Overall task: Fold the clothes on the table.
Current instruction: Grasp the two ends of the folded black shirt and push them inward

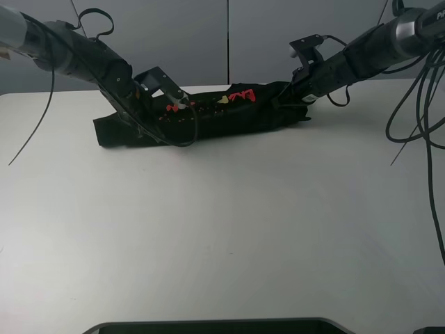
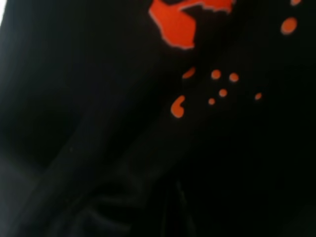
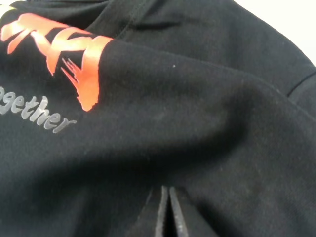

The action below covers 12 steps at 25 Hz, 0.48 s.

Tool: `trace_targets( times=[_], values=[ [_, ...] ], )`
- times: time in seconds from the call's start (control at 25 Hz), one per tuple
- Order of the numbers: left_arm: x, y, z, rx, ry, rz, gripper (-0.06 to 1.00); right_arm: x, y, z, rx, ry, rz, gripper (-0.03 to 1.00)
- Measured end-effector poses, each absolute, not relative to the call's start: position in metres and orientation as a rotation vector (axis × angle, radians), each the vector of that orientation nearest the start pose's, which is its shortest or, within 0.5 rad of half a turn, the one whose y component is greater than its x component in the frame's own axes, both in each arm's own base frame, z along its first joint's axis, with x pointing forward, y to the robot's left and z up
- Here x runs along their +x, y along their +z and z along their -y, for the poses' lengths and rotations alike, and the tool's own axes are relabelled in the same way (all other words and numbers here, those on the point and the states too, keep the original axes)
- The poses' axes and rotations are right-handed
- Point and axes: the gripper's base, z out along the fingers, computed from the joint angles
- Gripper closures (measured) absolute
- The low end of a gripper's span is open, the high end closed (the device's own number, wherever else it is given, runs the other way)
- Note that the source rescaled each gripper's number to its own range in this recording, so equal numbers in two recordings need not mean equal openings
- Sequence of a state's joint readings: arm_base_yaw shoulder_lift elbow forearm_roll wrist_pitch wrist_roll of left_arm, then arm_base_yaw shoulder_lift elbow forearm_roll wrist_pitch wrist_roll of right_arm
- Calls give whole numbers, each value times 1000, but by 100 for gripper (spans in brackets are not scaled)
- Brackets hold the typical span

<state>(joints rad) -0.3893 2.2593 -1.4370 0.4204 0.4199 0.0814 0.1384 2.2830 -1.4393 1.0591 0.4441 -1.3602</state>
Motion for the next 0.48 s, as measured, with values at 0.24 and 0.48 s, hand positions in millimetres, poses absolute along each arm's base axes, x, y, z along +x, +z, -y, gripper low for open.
trace_targets(
  times=[0.24,0.48],
  values=[
    [421,82,155,1073,263,-2493,94,443,64,-101,-709,520,-2465,97],
    [418,82,152,1095,304,-2543,94,435,64,-99,-633,571,-2643,97]
  ],
)
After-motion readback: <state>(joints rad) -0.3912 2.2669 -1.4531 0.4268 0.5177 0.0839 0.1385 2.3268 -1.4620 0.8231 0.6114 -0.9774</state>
